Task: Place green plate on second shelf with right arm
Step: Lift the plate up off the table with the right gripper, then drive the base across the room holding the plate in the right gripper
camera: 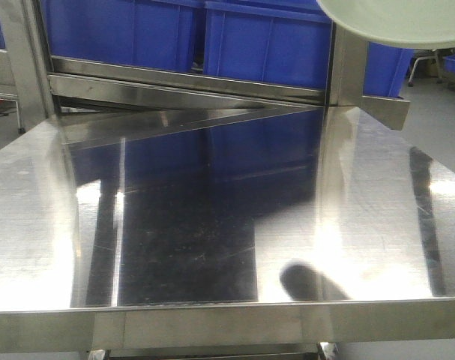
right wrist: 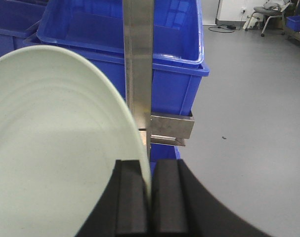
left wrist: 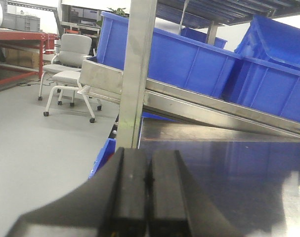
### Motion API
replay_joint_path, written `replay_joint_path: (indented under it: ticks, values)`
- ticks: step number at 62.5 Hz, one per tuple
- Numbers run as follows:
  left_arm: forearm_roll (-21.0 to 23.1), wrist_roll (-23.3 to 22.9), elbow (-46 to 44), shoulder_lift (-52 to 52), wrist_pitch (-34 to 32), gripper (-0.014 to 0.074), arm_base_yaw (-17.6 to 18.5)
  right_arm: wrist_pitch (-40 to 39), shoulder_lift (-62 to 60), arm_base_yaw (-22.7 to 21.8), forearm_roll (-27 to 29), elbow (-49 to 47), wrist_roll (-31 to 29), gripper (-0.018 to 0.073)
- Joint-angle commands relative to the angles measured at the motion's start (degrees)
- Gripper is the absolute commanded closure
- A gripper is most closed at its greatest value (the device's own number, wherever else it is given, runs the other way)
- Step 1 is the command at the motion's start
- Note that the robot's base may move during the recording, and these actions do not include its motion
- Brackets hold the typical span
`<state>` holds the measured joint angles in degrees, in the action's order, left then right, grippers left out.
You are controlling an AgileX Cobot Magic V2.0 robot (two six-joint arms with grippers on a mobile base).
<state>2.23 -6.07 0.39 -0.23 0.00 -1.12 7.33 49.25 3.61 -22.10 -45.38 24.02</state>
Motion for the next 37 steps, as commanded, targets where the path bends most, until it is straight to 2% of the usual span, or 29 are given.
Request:
replay_joint_path:
  ticks: [1,37]
  values:
    - [0.34,-0.17,2.34,-1.03,-4.64,0.0466,-0.02,-6.07,-0.51,-0.04,-0.05,-1.77,0.39,0.0506]
    - [0.34,-0.17,2.34,-1.03,-4.64,0.0466,-0.02,-5.58,-0.15,-0.04,-0.05,-1.77,0.39,0.0506]
